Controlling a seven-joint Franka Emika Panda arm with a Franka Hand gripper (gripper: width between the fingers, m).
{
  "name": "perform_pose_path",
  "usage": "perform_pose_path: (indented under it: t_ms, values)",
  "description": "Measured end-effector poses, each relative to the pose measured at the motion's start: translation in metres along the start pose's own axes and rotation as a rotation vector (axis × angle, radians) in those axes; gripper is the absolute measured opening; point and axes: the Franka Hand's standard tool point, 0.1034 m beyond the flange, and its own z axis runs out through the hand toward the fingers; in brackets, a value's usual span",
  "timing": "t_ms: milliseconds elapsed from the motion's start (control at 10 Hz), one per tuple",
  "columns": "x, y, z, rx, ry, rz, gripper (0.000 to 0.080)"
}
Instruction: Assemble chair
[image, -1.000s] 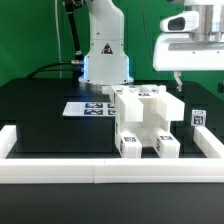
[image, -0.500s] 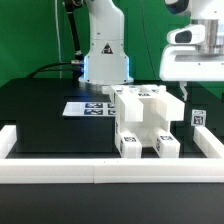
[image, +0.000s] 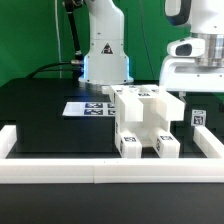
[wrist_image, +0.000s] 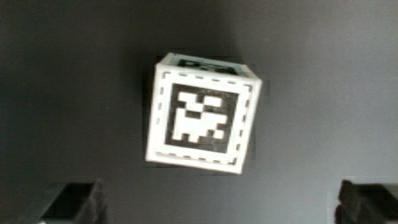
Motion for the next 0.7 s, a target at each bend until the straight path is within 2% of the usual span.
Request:
perform_pose_path:
  t_ms: [200,700]
  values:
    - [-0.002,0.004,0.002,0.007,0.008,0.026,0.0649]
    - [-0.015,0.001,0.015,-0.002,-0.011,0.011,0.0649]
